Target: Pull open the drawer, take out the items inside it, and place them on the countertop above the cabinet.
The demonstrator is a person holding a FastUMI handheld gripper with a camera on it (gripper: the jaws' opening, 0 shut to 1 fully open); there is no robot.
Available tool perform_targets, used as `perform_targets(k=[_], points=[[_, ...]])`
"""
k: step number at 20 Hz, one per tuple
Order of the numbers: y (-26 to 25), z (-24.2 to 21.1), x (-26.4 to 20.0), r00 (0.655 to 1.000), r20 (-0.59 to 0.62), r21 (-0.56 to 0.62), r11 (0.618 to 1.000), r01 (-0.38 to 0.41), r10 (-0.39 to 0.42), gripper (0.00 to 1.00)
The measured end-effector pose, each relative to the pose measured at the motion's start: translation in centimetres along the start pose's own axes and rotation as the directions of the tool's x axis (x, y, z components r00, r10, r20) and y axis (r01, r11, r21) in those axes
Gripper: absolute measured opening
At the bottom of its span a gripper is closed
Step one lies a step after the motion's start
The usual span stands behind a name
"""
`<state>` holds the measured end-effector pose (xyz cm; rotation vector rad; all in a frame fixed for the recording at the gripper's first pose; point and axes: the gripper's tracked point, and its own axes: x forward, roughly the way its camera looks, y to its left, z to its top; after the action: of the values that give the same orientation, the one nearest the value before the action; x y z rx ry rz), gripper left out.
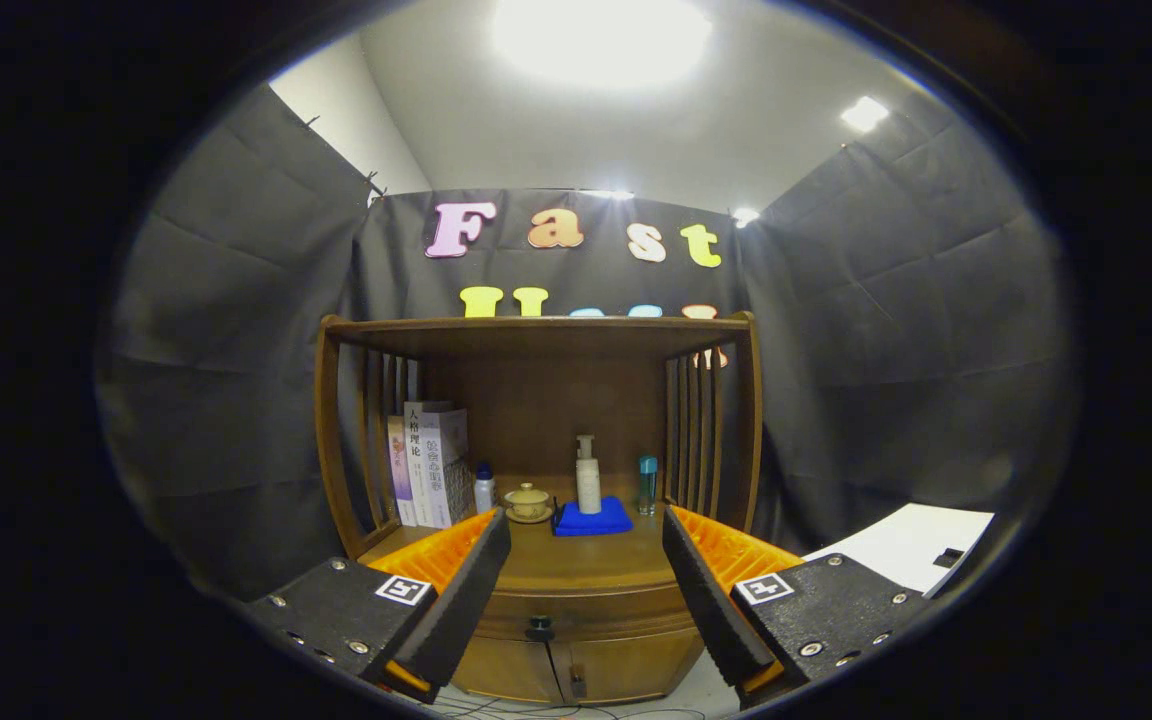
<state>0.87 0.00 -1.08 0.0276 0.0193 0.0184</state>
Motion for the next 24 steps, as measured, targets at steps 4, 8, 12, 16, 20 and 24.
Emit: perform_targets(k=[4,8,12,16,20,24], points=[[-0.7,0.2,0.0,1.000,0.015,-0.030,0.999,0.027,-0.027,0.95],[-0.2,0.4,0.0,0.999,0.031,-0.042,0.999,0.019,-0.018,0.95],[0.4,0.4,-0.1,1.000,0.027,-0.029,1.000,-0.005,0.006,0.95],[0.5,0.3,0.0,0.999,0.031,-0.017,1.000,-0.012,0.012,0.95],[1.4,-0.3,0.3,0.999,0.020,0.009,0.999,-0.044,0.044,0.95],[1.9,-0.9,0.4,0.998,0.005,0.035,0.997,-0.070,0.070,0.95]])
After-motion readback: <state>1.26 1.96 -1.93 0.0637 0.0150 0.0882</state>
